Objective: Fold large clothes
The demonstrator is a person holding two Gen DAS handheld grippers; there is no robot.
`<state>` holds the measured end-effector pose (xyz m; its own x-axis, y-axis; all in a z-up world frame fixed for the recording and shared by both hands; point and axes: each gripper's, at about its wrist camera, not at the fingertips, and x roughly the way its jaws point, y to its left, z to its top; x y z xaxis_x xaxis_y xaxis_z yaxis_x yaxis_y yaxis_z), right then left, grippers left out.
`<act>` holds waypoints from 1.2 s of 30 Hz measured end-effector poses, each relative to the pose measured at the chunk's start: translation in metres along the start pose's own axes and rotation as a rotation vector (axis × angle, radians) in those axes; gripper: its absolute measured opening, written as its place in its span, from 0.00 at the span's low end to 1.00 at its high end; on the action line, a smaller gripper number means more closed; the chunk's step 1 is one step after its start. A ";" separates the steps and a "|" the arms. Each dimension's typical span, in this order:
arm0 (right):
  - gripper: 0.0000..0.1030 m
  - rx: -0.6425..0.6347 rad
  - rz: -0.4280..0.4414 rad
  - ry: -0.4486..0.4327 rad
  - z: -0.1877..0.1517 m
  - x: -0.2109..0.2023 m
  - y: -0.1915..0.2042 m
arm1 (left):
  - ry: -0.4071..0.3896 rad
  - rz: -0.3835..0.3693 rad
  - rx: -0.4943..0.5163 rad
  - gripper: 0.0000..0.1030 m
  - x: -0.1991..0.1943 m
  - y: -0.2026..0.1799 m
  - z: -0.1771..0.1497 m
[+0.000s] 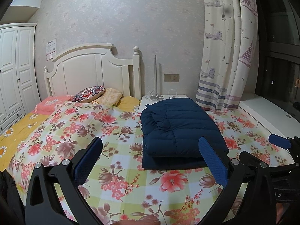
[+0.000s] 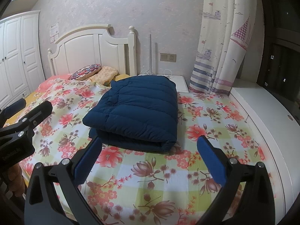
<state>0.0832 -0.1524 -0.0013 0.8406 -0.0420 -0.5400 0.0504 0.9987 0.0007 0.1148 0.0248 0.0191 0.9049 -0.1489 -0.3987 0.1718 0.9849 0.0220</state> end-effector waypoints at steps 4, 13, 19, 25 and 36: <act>0.97 0.001 -0.001 -0.002 0.000 0.000 0.001 | 0.001 0.001 -0.002 0.96 0.000 0.000 0.000; 0.98 -0.004 0.003 0.002 -0.001 0.000 0.000 | -0.003 0.004 0.001 0.96 -0.002 -0.001 0.000; 0.98 -0.012 0.010 0.011 -0.004 0.004 -0.002 | -0.001 0.004 0.001 0.96 -0.001 -0.002 0.000; 0.97 -0.017 0.017 0.040 -0.009 0.017 -0.004 | 0.000 0.004 0.010 0.96 0.007 -0.004 -0.004; 0.97 0.003 0.043 0.167 -0.025 0.076 -0.035 | 0.176 -0.080 0.018 0.96 0.077 0.027 -0.028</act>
